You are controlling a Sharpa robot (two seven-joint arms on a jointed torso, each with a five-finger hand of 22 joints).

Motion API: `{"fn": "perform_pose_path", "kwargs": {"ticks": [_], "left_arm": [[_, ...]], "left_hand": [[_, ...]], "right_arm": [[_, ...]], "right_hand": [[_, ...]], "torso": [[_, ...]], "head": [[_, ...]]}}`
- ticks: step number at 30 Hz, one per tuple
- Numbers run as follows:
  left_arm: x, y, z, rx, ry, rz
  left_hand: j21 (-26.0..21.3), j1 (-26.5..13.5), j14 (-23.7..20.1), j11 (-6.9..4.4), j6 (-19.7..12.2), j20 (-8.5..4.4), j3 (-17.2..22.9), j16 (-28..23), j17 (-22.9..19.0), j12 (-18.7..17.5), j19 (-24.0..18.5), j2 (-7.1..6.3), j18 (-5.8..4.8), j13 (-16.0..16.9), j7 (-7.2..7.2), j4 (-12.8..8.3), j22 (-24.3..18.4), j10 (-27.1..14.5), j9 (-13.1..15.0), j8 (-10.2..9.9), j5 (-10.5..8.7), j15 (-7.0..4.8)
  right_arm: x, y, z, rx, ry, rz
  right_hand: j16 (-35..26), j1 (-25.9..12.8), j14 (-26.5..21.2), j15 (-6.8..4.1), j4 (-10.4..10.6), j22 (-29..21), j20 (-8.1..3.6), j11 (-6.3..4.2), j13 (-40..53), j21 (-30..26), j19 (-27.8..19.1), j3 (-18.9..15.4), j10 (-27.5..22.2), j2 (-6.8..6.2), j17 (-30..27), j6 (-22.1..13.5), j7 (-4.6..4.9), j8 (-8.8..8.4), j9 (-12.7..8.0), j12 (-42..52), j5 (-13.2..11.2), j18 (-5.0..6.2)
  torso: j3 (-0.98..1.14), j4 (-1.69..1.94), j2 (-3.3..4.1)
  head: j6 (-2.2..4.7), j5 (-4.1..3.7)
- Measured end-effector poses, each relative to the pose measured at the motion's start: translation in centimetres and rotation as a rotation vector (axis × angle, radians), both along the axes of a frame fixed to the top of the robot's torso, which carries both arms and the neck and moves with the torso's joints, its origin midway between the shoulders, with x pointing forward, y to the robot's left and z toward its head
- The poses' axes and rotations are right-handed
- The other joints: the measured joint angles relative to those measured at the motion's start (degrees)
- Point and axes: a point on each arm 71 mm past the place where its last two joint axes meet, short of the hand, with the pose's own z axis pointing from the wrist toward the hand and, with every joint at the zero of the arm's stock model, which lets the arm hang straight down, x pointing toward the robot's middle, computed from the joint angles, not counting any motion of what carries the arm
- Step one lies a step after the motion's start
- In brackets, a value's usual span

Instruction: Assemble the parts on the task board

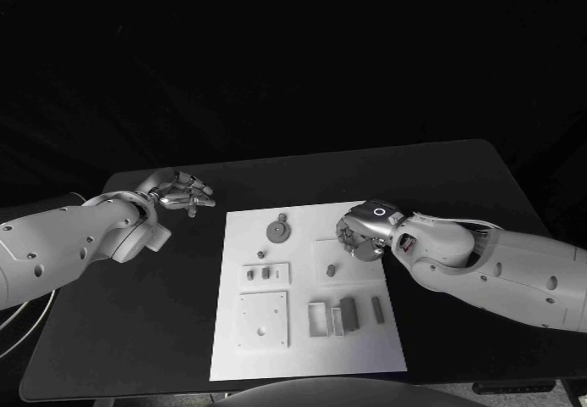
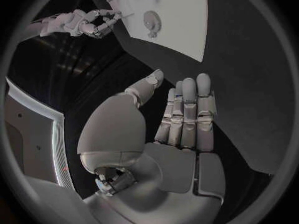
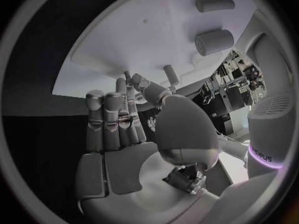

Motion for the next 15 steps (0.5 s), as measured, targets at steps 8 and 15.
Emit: {"fn": "perform_pose_path", "kwargs": {"ticks": [8,15], "left_arm": [[0.0,0.0,0.0,0.0,0.0,0.0],[0.0,0.0,0.0,0.001,0.0,0.001]], "left_hand": [[0.0,0.0,0.0,0.0,-0.01,0.08,0.0,0.0,0.05,0.0,0.08,0.0,-0.01,0.0,-0.09,0.0,0.02,0.0,-0.02,0.0,0.0,0.0],[0.0,0.0,0.0,-0.08,-0.01,0.08,0.0,0.0,0.11,0.0,0.09,0.0,0.0,0.0,-0.1,0.0,0.06,0.07,-0.02,0.0,0.0,0.0]], "right_arm": [[0.4,0.0,1.5,0.015,-0.025,0.002],[0.3,0.3,2.4,0.039,-0.031,0.007]], "right_hand": [[0.0,0.0,0.0,0.0,-0.06,0.0,0.0,0.01,0.02,0.0,0.0,-0.06,0.0,0.0,-0.01,0.0,0.0,0.12,0.12,-0.01,-0.17,0.0],[0.0,0.0,0.0,0.0,-0.07,-0.01,0.01,0.01,0.02,0.0,0.0,-0.07,-0.01,-0.01,-0.01,-0.01,0.0,0.12,0.02,-0.02,-0.17,0.0]], "torso": [[-0.02,-0.01,0.0],[-0.05,0.05,0.0]], "head": [[0.09,-0.19],[0.12,-0.21]]}}
